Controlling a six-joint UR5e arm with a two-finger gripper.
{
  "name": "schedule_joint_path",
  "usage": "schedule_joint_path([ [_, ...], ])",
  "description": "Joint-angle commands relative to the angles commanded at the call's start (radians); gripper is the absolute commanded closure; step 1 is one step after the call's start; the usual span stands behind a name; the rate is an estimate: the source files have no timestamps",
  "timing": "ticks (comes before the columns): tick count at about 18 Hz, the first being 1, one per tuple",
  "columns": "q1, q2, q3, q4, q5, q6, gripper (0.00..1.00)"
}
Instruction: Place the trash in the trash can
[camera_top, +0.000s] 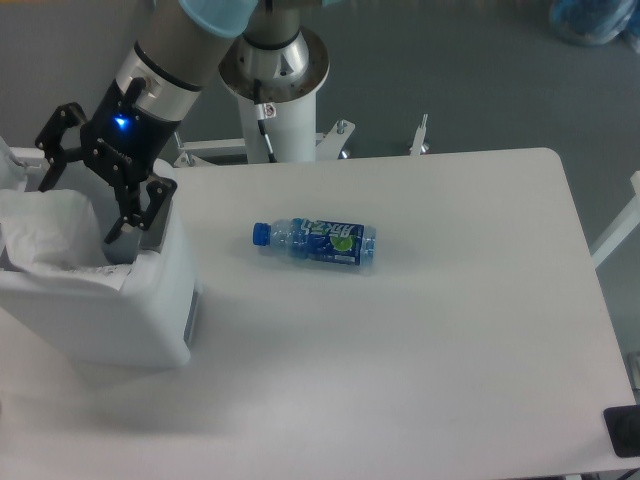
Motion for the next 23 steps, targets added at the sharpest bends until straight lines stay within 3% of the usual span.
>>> schedule_joint_path([
  [8, 0.027, 0.012, 0.037, 0.005, 0.0, 0.002, 0.0],
  [18, 0.348, 0.014, 0.038, 0.003, 0.015, 0.181, 0.0],
  [20, 0.405, 0.005, 0.032, 0.003, 0.119, 0.283, 0.0],
  [23, 0.431, -0.041, 0.017, 0.002, 0.358, 0.386, 0.0],
])
